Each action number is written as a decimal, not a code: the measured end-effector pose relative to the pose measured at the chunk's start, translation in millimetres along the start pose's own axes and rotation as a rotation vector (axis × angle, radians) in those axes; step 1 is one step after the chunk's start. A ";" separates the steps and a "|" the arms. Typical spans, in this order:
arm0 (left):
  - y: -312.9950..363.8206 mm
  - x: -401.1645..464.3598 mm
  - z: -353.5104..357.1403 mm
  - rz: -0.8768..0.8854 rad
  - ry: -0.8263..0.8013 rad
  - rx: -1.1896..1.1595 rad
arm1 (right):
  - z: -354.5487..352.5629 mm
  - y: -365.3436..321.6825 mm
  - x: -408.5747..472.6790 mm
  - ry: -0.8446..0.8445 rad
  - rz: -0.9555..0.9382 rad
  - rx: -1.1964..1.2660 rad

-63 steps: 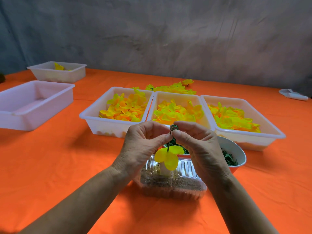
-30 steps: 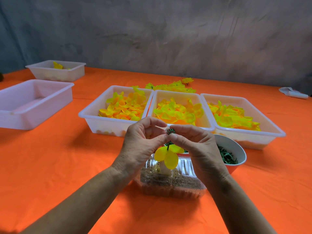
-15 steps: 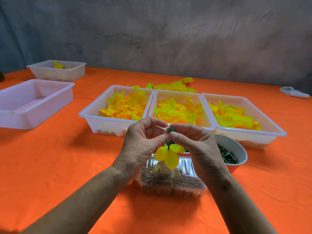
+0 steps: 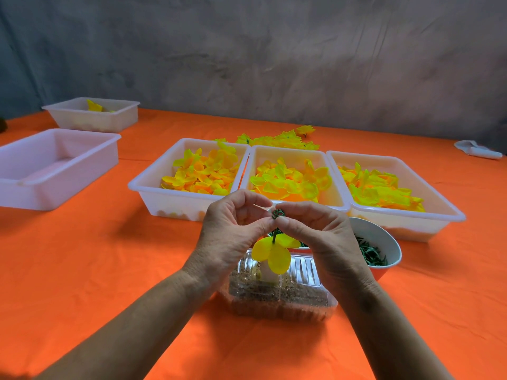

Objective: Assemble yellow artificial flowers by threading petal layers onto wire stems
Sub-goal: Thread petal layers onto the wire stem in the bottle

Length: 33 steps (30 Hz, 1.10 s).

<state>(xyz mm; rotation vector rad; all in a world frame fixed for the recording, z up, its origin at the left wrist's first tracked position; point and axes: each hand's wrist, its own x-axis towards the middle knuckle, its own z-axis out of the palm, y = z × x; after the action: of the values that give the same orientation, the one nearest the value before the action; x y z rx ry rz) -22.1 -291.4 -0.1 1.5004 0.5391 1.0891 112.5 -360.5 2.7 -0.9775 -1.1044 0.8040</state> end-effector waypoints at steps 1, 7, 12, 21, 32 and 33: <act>0.2 0.1 0.1 0.002 -0.001 0.001 | -0.1 0.1 0.1 -0.001 0.000 0.000; 1.4 -0.3 0.3 -0.001 -0.002 0.010 | -0.6 1.8 0.8 -0.005 -0.002 0.009; 0.9 -1.4 1.0 -0.016 0.008 0.005 | -2.5 6.5 1.0 -0.008 0.005 0.008; -0.3 -3.4 -2.6 -0.034 0.015 0.023 | -5.0 10.0 -0.3 0.008 0.057 -0.015; -3.9 -4.2 -2.0 -0.100 0.009 0.061 | -7.9 13.2 -5.4 -0.006 0.096 -0.144; -4.4 -4.4 -1.6 -0.105 0.004 0.071 | -8.9 14.0 -6.0 -0.009 0.101 -0.171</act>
<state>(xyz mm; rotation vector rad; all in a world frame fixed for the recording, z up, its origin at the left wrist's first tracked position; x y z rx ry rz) -24.4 -293.1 -5.8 1.5148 0.6578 1.0010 118.8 -362.7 -13.7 -1.1814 -1.1530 0.8050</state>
